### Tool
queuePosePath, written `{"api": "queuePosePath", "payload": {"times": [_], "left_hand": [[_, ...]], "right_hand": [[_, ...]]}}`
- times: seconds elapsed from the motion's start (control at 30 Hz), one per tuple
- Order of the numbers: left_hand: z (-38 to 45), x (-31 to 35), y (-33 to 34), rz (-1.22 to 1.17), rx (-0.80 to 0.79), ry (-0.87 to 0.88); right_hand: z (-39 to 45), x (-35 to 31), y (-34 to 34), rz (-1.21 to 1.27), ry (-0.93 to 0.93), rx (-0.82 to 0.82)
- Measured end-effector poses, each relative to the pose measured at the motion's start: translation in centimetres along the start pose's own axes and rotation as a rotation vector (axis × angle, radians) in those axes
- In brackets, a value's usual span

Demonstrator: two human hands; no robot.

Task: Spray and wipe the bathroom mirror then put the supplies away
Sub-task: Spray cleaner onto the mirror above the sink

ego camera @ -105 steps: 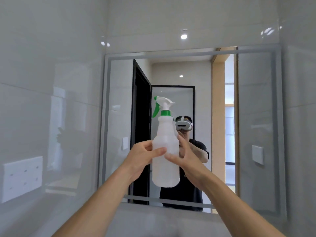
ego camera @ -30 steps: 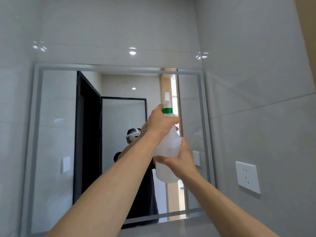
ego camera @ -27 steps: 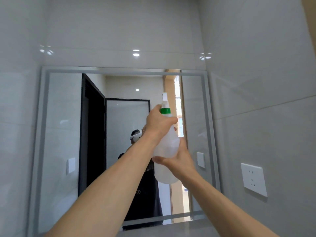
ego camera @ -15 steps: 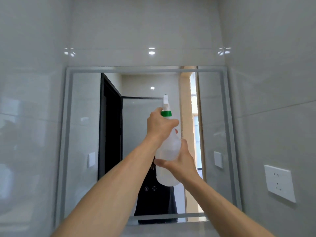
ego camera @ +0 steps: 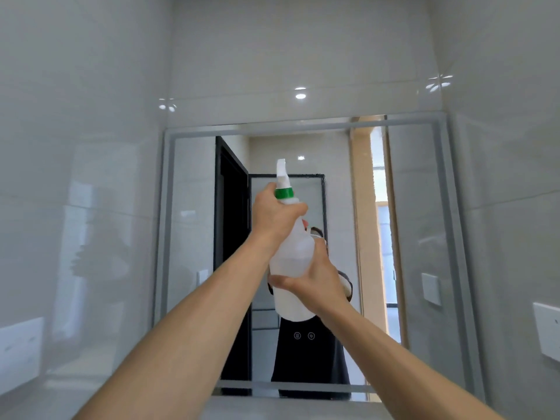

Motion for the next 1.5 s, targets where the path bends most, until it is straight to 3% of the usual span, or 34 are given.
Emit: {"api": "queuePosePath", "payload": {"times": [0.5, 1.1, 1.5], "left_hand": [[-0.4, -0.3, -6.4, 0.053, 0.072, -0.033], [-0.9, 0.4, -15.7, 0.173, 0.280, -0.011], [-3.3, -3.4, -18.0, 0.130, 0.283, -0.111]], "right_hand": [[-0.3, -2.4, 5.9, 0.060, -0.048, -0.083], [-0.7, -6.7, 13.5, 0.169, -0.092, -0.284], [-3.7, -5.1, 16.5, 0.176, -0.028, -0.391]]}}
Point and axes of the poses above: each hand's wrist, its own z-axis towards the middle knuckle, its own y-axis out of the palm, x = y × z, the point moved 5 cm from there along z, towards the middle knuckle, and after that the axes turned 7 degrees about -z, right-handed, at the moved point
